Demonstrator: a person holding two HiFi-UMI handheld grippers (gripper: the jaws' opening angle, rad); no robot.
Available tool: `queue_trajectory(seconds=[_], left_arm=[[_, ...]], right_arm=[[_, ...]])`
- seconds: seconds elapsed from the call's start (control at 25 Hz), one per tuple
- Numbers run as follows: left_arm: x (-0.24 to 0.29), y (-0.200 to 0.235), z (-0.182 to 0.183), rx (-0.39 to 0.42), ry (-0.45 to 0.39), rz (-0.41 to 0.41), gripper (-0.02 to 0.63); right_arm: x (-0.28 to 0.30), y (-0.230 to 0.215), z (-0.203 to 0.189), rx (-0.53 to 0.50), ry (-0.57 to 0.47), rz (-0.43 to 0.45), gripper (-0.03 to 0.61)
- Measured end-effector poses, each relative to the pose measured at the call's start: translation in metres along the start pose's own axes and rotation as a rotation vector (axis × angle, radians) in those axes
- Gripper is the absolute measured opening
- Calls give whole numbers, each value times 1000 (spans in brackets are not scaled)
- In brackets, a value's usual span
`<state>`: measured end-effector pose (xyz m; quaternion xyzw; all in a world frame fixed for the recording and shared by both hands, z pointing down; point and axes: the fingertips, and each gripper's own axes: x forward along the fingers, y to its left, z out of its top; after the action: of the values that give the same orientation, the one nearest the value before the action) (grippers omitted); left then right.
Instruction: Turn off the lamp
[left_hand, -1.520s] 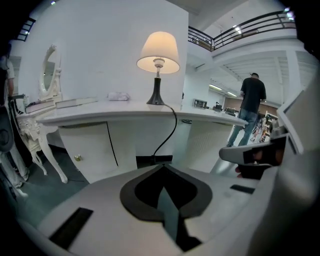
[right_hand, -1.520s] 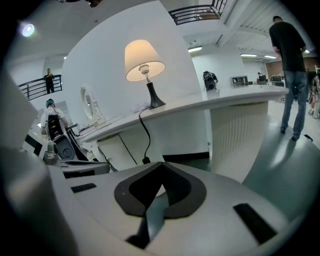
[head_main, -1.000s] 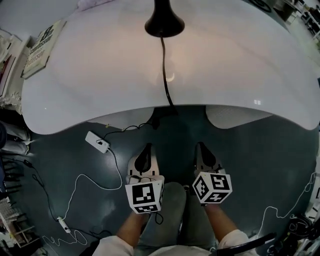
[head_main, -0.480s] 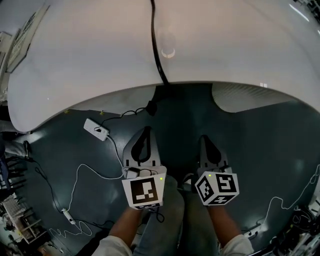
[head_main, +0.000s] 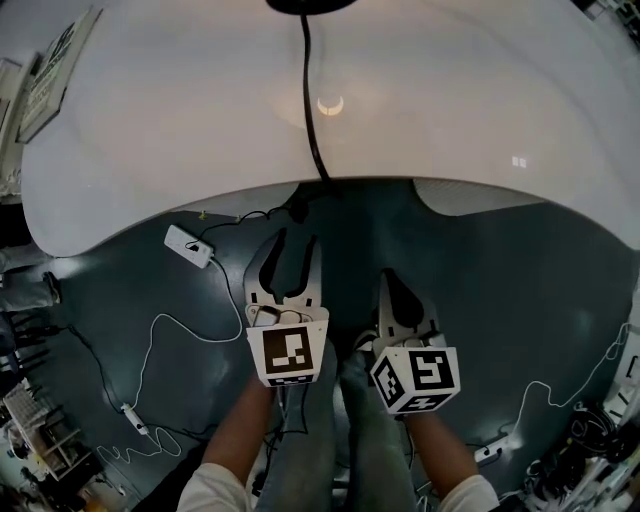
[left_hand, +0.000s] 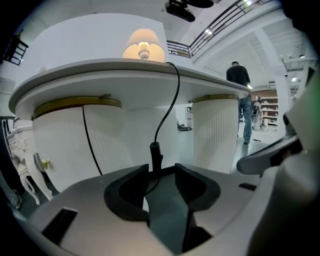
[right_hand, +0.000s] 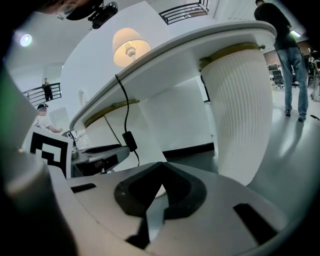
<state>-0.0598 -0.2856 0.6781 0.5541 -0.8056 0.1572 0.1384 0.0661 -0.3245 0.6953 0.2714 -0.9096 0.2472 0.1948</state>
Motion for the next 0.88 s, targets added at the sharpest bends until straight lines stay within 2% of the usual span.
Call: queue_trajectory(seconds=[0.2,0.4,0.72,0.84,0.88], left_arm=[[17,12,2,17,24,28,155],[37,13,10,36,26,-14,155],[33,4,8,17,18,-24,150],[32,8,8,8,13,-10,92],[32,10,9,5,12,-7,92]], right_arm=[[-7,6,11,7,3,7,0],[-7,6,10,22,9,3,0],[-8,7,8,24,21,2,0],[-9,8,7,15,27,3,0],[-9,8,7,14,29,3,0]])
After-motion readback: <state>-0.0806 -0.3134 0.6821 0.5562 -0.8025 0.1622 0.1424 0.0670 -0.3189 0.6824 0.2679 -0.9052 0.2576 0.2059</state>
